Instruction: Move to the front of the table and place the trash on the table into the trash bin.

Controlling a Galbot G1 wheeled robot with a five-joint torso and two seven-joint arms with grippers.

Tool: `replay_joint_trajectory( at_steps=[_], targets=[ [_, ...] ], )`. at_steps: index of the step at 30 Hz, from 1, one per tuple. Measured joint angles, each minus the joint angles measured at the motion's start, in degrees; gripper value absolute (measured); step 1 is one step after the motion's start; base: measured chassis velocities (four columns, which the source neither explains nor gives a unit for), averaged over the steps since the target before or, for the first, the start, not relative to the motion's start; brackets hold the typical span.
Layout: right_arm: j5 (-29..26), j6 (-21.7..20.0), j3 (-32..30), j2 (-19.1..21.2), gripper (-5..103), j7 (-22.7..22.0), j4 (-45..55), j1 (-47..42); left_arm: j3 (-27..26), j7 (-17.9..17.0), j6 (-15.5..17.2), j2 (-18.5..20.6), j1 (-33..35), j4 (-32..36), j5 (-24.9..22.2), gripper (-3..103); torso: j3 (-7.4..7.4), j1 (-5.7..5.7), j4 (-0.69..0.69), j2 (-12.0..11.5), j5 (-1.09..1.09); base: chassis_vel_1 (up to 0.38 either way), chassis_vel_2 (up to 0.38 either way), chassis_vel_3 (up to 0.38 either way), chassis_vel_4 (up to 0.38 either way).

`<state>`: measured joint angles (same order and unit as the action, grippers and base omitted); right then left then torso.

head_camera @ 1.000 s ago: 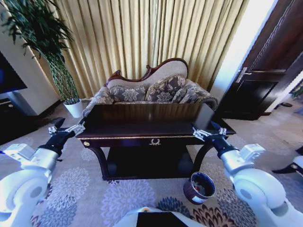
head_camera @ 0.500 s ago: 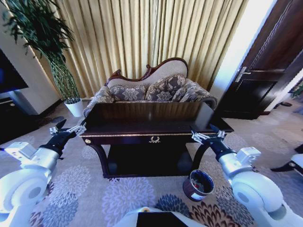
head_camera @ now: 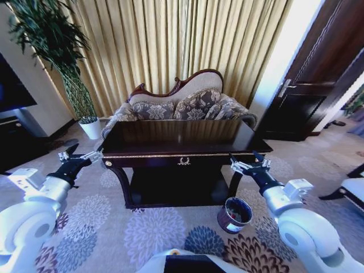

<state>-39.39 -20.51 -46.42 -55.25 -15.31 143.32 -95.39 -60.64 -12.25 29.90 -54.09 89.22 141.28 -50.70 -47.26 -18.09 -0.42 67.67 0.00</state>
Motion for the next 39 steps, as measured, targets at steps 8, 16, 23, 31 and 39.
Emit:
replay_joint_trajectory(
  at_steps=[8, 16, 23, 31, 39],
  targets=[
    [0.21, 0.12, -0.35, 0.00, 100, 0.00, -0.03, -0.65, 0.19, 0.06, 0.19, 0.16, -0.03, 0.36, 0.08, 100, 0.01, 0.01, 0.00, 0.01, 0.00, 0.108, -0.102, -0.105, 0.094],
    [1.00, 0.32, -0.40, -0.38, 100, 0.00, -0.07, -1.62, 0.69, 0.27, 0.22, -0.28, 0.11, 0.61, 0.12, 100, 0.00, 0.00, 0.00, 0.00, 0.00, 0.081, -0.081, -0.070, 0.086],
    [1.25, 0.38, -0.33, -0.68, 100, -0.07, -0.08, -1.78, 0.69, 0.33, 0.21, -0.31, 0.13, 0.64, 0.13, 100, 0.00, 0.00, 0.00, 0.00, 0.00, 0.100, -0.100, -0.101, 0.104],
    [1.92, 1.56, -0.10, -1.05, 100, -0.19, -0.08, -1.98, 0.88, 0.37, 0.06, -0.26, 0.11, 0.52, 0.12, 100, 0.00, 0.00, 0.00, 0.00, 0.02, 0.167, -0.164, -0.167, 0.169],
    [2.12, 1.70, 0.09, -1.23, 100, -0.20, -0.08, -1.96, 0.94, 0.39, -0.06, -0.24, 0.04, 0.43, 0.12, 100, 0.01, 0.02, -0.03, 0.01, 0.02, 0.232, -0.217, -0.230, 0.198]
  ],
)
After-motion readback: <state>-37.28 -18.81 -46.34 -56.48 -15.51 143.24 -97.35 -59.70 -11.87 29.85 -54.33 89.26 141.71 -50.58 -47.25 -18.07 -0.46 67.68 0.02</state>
